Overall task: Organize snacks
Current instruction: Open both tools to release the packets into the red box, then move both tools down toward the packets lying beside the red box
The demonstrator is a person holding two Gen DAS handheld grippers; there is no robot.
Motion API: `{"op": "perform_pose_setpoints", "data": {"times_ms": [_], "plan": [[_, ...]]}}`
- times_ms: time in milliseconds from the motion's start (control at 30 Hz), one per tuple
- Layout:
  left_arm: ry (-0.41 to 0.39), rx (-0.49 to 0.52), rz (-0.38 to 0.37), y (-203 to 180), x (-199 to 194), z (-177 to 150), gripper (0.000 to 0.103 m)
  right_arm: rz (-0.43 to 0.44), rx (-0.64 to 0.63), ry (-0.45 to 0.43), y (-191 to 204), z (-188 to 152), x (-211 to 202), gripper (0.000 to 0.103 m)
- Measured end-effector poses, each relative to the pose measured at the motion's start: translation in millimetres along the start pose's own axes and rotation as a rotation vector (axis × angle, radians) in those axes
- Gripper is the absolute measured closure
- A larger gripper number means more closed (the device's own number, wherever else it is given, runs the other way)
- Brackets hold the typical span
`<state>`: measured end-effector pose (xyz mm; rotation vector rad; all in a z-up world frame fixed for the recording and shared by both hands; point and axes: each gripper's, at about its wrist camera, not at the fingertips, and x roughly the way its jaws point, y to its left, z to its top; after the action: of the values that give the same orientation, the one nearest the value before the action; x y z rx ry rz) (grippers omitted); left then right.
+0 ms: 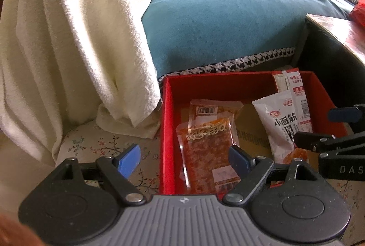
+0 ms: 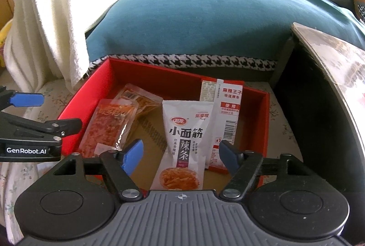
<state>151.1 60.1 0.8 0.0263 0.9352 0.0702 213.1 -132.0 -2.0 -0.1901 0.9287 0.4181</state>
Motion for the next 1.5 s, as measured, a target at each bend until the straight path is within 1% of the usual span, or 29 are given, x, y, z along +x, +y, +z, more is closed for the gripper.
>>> {"op": "perform_pose_setpoints", "data": {"times_ms": [100, 267, 367, 500, 567, 667, 767, 867, 1033, 1133, 1200, 1367, 1400, 1500], "plan": [[-0.003, -0.002, 0.004, 6.5, -5.3, -3.5, 0.025, 0.001, -0.006, -0.003, 1.7, -1.0, -2.1, 0.022], [0.010, 0.010, 0.015, 15.8, -11.4, -20.1, 0.025, 0.013, -0.023, -0.002, 7.2, -5.6, -6.8, 0.022], [0.036, 0.009, 0.016, 24.1, -13.1, -33.0, 0.025, 0.024, -0.029, -0.003, 9.9, -7.2, -9.8, 0.021], [0.106, -0.102, -0.010, 44.5, -12.6, -56.8, 0.025, 0.040, -0.040, -0.008, 14.6, -6.5, -13.0, 0.020], [0.164, -0.190, -0.027, 53.5, -9.1, -72.1, 0.025, 0.053, -0.048, -0.011, 18.2, -5.4, -14.2, 0.020], [0.237, -0.292, -0.056, 56.3, -3.6, -93.4, 0.025, 0.073, -0.060, -0.020, 23.8, -3.9, -17.6, 0.020], [0.251, -0.338, -0.043, 45.5, 2.4, -101.8, 0.025, 0.093, -0.066, -0.035, 26.9, -3.4, -24.1, 0.019], [0.259, -0.385, -0.025, 33.9, 11.7, -99.0, 0.025, 0.111, -0.066, -0.053, 26.7, -4.2, -31.8, 0.018], [0.280, -0.486, 0.058, 31.4, 29.1, -97.8, 0.024, 0.130, -0.058, -0.081, 19.8, -7.4, -45.9, 0.018], [0.262, -0.497, 0.107, 26.0, 33.0, -96.9, 0.018, 0.136, -0.050, -0.091, 14.6, -9.9, -53.3, 0.018], [0.259, -0.491, 0.127, 21.2, 33.0, -97.6, 0.018, 0.136, -0.042, -0.096, 11.6, -11.0, -56.5, 0.018], [0.275, -0.464, 0.129, 19.5, 24.6, -106.8, 0.018, 0.150, -0.040, -0.100, 12.0, -12.5, -61.4, 0.018], [0.277, -0.459, 0.127, 21.5, 22.0, -109.0, 0.019, 0.155, -0.045, -0.103, 13.8, -12.4, -62.3, 0.018], [0.275, -0.412, 0.130, 23.3, 12.9, -116.0, 0.031, 0.169, -0.059, -0.108, 19.7, -12.8, -65.1, 0.017]]}}
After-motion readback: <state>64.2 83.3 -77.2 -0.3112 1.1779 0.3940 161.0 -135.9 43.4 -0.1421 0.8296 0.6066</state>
